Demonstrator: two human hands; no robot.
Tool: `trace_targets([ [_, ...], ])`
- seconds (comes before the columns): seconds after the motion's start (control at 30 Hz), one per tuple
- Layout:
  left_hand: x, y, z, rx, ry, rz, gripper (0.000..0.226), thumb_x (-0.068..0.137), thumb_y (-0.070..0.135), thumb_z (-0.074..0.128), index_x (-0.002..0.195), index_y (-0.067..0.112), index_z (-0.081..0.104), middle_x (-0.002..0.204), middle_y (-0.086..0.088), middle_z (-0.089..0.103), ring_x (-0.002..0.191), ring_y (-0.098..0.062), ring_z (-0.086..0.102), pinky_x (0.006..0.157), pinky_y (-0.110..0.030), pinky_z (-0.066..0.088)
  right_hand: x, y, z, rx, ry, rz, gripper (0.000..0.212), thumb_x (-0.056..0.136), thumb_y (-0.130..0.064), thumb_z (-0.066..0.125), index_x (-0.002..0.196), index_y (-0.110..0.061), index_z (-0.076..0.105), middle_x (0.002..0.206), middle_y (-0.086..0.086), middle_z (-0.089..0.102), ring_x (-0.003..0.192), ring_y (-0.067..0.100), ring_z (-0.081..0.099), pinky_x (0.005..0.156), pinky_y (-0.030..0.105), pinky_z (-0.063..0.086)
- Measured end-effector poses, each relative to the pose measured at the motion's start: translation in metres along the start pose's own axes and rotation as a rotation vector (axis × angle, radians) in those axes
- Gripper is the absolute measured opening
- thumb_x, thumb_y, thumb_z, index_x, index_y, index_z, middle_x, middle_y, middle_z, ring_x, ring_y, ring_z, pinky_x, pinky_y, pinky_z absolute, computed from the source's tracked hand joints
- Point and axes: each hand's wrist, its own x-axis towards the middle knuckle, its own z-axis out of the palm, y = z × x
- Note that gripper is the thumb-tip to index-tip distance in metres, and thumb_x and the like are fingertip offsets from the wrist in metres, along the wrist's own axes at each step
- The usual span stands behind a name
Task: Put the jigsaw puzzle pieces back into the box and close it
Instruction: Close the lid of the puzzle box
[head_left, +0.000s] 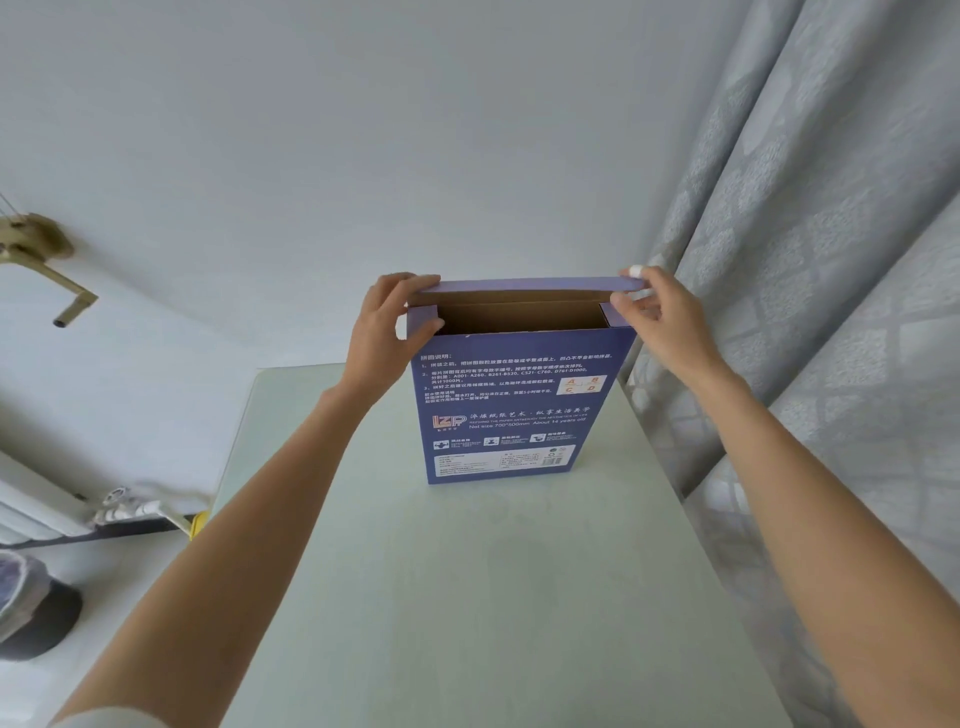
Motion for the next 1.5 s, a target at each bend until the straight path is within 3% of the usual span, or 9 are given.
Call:
trace_targets([
  [0.13,-0.008,0.002,-0.001,0.110,-0.042,0.066,0.024,0.088,0.026,0.064,0.110,0.017,0.066,0.114,0.000,0.059,0.103,-0.016,0.055,0.084,-0.023,0.043,0.001,0.006,0.000,-0.027,0.049,-0.053,0.013,0.086,-0.015,0.064,0.093,-0.004,0.066,0.095,0.010,0.069,0.082,0.020,0.066,0.077,0.027,0.052],
  [0.23,-0.005,0.005,0.003,0.124,-0.001,0.041,0.018,0.090,0.022,0.060,0.103,0.015,0.069,0.107,-0.001,0.064,0.096,-0.019,0.059,0.080,-0.027,0.046,0.003,0.011,0.005,-0.095,0.115,-0.099,0.011,0.081,-0.014,0.069,0.086,-0.004,0.069,0.086,0.013,0.069,0.072,0.022,0.066,0.072,0.033,0.054],
  [0.37,0.005,0.005,0.003,0.138,0.002,0.026,0.016,0.090,0.020,0.060,0.101,0.017,0.070,0.101,0.000,0.065,0.085,-0.019,0.061,0.074,-0.032,0.050,0.006,0.011,0.010,-0.172,0.173,-0.150,0.011,0.081,-0.014,0.069,0.086,-0.004,0.069,0.087,0.012,0.066,0.065,0.018,0.061,0.068,0.031,0.051],
  [0.53,0.015,0.006,-0.002,0.263,-0.043,0.133,0.020,0.092,0.022,0.055,0.105,0.016,0.069,0.098,-0.004,0.065,0.084,-0.025,0.061,0.069,-0.036,0.050,0.007,0.011,0.012,-0.238,0.131,-0.191,0.011,0.082,-0.004,0.065,0.093,-0.004,0.067,0.096,0.011,0.062,0.073,0.011,0.058,0.068,0.023,0.045],
  [0.8,0.008,0.000,-0.003,0.297,-0.048,0.168,0.019,0.089,0.024,0.060,0.103,0.018,0.071,0.099,-0.001,0.067,0.084,-0.023,0.060,0.067,-0.030,0.048,0.009,0.018,0.008,-0.125,0.108,-0.175,0.007,0.078,-0.007,0.071,0.084,-0.004,0.069,0.090,0.012,0.066,0.070,0.016,0.060,0.070,0.032,0.049],
  [0.97,0.006,-0.002,0.001,0.278,-0.033,0.141,0.019,0.089,0.020,0.061,0.103,0.017,0.072,0.101,-0.001,0.068,0.084,-0.024,0.060,0.069,-0.031,0.048,0.012,0.022,0.005,-0.104,0.045,-0.180,0.007,0.079,-0.007,0.070,0.086,-0.005,0.070,0.091,0.010,0.065,0.070,0.015,0.059,0.066,0.006,0.038],
  [1.13,0.004,0.001,0.000,0.355,-0.099,0.175,0.022,0.092,0.028,0.053,0.102,0.018,0.070,0.107,0.004,0.068,0.096,-0.022,0.059,0.067,-0.033,0.052,0.009,0.025,0.001,-0.328,0.073,-0.324,0.007,0.079,-0.015,0.071,0.083,-0.009,0.071,0.089,0.006,0.068,0.077,0.029,0.057,0.072,0.035,0.039],
  [1.3,0.004,0.015,0.008,0.555,-0.142,0.221,0.037,0.086,0.041,0.044,0.103,0.014,0.063,0.105,0.001,0.068,0.100,-0.025,0.059,0.082,-0.034,0.048,-0.001,0.024,0.003,-0.434,0.053,-0.360,0.009,0.080,-0.013,0.069,0.088,-0.009,0.069,0.102,0.004,0.068,0.095,0.031,0.055,0.080,0.038,0.038],
  [1.5,0.003,0.017,0.018,0.566,-0.155,0.188,0.031,0.087,0.019,0.062,0.116,0.027,0.063,0.113,-0.001,0.061,0.102,-0.027,0.055,0.068,-0.034,0.049,0.000,0.011,0.006,-0.580,-0.011,-0.364,0.014,0.083,-0.021,0.067,0.087,-0.008,0.070,0.111,0.007,0.066,0.107,0.030,0.055,0.087,0.040,0.040],
])
